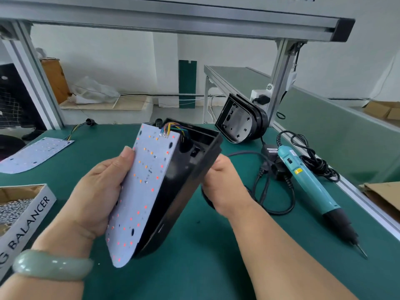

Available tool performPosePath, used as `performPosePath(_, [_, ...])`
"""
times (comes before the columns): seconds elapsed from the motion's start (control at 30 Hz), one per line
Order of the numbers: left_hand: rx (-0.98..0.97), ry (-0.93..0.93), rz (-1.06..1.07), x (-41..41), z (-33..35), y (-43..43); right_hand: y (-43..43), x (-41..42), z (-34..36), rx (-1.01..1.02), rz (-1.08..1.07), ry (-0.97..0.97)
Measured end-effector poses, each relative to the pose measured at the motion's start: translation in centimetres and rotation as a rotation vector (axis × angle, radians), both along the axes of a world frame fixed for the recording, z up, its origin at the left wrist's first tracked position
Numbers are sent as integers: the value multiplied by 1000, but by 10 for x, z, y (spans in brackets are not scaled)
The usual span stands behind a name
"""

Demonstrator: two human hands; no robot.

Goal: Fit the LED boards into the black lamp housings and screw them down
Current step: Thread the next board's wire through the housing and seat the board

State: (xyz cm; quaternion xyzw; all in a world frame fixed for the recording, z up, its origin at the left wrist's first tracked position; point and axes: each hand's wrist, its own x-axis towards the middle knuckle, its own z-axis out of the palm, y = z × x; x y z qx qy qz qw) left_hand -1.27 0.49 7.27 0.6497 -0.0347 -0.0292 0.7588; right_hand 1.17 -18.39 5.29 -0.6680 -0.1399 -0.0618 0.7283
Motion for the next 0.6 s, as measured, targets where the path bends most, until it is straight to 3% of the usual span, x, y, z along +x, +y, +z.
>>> performPosePath(0.13, [-34,5,38,-3,1,-9,-15,2,5,-573,-218,-106])
performPosePath(0.2, [-41,-29,57,-4,2,-14,-20,5,1,-692,-315,-131])
performPosePath(0.3, [-62,-24,72,-4,1,-19,-16,14,-5,-1120,-518,-164])
performPosePath(0.37, [-32,10,103,-2,-2,-22,-15,16,-6,-1025,-539,-261])
performPosePath(0.43, [33,27,134,3,-5,-23,-12,10,-6,-574,-332,-323])
performPosePath(0.5, [73,27,130,6,-9,-25,-7,3,-7,-274,-119,-235])
performPosePath(0.6, [95,34,50,9,-16,-25,-5,2,-5,-284,-127,-61])
